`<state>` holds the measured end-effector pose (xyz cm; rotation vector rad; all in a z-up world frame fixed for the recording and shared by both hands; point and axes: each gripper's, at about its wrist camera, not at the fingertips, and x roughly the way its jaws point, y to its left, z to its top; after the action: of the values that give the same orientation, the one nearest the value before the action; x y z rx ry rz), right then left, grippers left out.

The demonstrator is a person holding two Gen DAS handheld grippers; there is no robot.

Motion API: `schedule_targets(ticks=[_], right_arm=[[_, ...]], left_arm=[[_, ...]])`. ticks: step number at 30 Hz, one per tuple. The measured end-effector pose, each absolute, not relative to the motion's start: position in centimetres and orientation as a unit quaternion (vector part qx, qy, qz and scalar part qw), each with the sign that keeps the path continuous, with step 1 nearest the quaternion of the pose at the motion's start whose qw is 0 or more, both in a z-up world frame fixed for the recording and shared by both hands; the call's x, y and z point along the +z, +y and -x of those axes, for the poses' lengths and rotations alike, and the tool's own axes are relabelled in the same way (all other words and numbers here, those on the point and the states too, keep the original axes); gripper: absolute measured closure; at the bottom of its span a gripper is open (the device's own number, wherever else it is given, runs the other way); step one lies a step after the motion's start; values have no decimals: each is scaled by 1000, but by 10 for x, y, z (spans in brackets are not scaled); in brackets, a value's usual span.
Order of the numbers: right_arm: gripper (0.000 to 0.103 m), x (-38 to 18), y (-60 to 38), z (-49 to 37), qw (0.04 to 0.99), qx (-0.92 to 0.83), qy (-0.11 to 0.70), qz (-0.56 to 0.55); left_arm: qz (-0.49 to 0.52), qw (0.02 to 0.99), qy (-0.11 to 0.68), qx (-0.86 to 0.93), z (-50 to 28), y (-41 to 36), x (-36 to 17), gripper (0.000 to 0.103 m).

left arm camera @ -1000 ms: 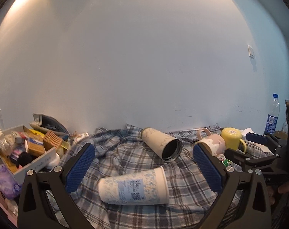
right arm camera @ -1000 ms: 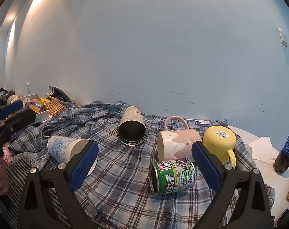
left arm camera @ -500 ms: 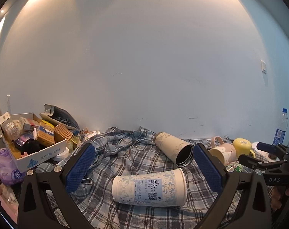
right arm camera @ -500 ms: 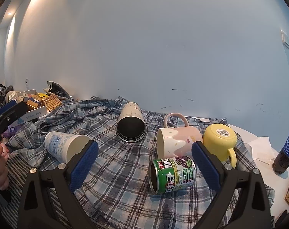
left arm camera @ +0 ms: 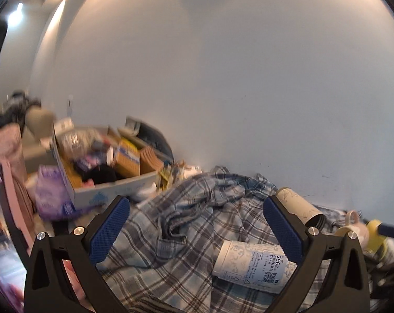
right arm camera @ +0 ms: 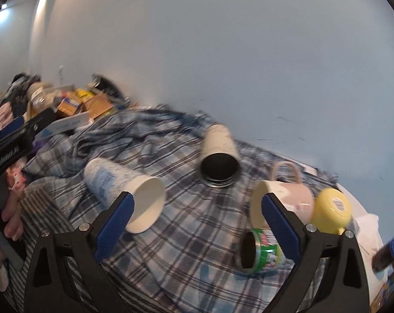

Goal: Flip cup upside down
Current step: 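Move the left gripper to the white patterned paper cup and close on it, then lift the paper cup with the left gripper and rotate its base upward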

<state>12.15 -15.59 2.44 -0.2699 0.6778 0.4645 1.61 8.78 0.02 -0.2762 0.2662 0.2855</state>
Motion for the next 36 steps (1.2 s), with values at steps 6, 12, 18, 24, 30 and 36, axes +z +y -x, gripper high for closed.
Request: schedule_targets(ticks=[6, 12, 18, 24, 30, 36], right_arm=[[5, 7, -108, -143, 865, 311, 357, 163], [5, -5, -77, -165, 853, 333, 373, 154], [16, -24, -56, -182, 796, 393, 437, 144], [16, -32, -56, -177, 789, 373, 448, 194], [16, -48, -76, -181, 765, 346, 511, 185], [18, -53, -108, -181, 768, 303, 548, 138]], left_arm=[[208, 951, 209, 96, -35, 109, -20, 0], [215, 944, 233, 87, -43, 104, -28, 0], [233, 934, 259, 73, -52, 105, -36, 0], [231, 935, 262, 64, -52, 102, -36, 0], [208, 939, 269, 45, -56, 91, -36, 0], [180, 947, 263, 31, -55, 80, -32, 0]])
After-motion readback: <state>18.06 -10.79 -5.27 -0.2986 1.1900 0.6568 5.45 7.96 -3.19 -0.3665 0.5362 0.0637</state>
